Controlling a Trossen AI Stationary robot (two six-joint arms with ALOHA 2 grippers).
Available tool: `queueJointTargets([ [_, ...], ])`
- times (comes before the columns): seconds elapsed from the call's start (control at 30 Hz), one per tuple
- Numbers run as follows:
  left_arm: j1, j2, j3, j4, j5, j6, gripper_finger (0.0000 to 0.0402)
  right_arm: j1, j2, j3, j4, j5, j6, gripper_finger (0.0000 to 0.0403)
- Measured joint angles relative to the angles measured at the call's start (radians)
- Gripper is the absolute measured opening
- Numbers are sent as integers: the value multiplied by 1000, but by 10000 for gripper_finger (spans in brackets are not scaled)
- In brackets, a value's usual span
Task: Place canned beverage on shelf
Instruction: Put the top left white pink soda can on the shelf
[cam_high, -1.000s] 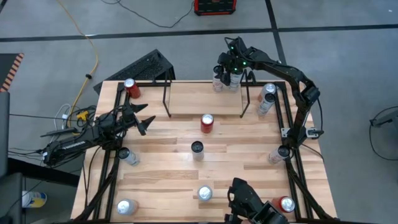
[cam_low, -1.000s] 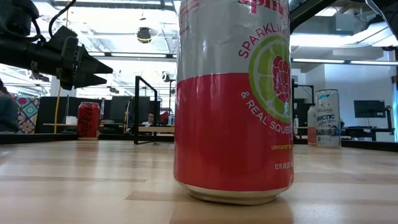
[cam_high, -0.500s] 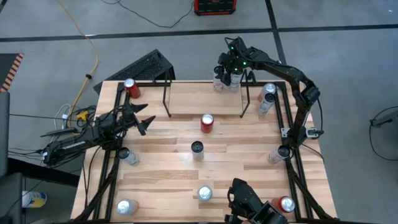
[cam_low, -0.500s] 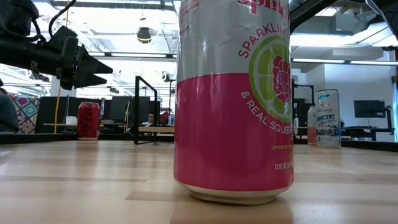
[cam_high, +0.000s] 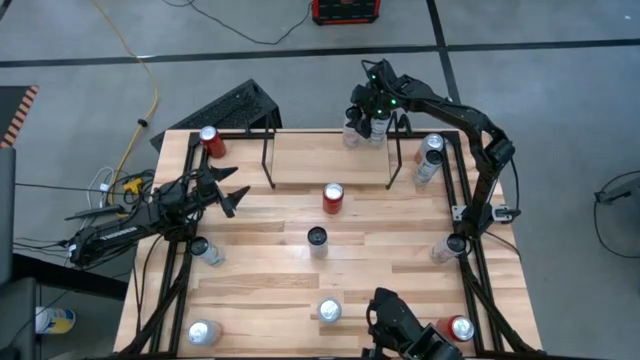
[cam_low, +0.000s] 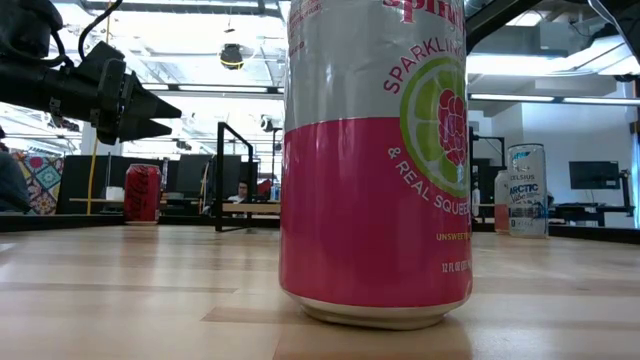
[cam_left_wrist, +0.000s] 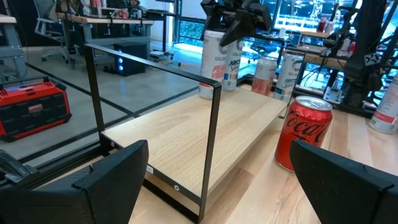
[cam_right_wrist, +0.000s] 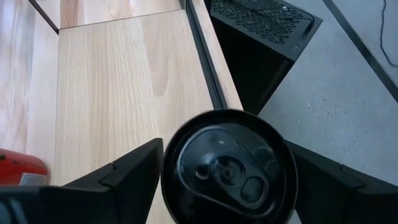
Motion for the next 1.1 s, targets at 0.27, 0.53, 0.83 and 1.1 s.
queueJointTargets([
  [0.27, 0, 0, 0, 0, 0, 0, 374, 0, 0, 0, -4, 0, 0, 334],
  [0.53, 0, 0, 0, 0, 0, 0, 374, 0, 0, 0, -10, 0, 1, 335],
  [0.83, 0, 0, 0, 0, 0, 0, 374, 0, 0, 2, -17, 0, 1, 335],
  [1.1, 0, 0, 0, 0, 0, 0, 374, 2, -1, 67, -73, 1, 3, 336],
])
